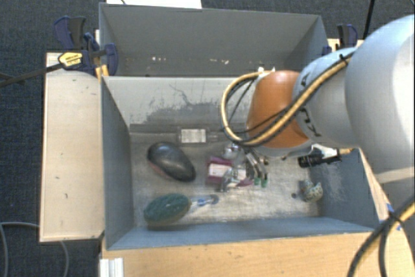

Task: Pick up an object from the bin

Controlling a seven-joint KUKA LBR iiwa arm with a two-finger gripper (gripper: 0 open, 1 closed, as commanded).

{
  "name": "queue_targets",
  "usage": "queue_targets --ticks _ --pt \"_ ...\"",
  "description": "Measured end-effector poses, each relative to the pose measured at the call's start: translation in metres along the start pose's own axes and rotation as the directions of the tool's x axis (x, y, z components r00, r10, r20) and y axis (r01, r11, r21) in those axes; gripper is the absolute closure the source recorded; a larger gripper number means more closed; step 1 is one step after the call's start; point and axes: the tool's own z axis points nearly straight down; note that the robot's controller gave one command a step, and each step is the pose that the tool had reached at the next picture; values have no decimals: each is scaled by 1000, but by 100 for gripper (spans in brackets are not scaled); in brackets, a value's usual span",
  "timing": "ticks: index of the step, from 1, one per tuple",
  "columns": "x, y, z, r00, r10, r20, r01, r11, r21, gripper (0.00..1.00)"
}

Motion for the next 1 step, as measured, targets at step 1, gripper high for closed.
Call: queue_targets --ticks 1 --pt "-12 12 -131 998 -68 -9 68 998 0 100"
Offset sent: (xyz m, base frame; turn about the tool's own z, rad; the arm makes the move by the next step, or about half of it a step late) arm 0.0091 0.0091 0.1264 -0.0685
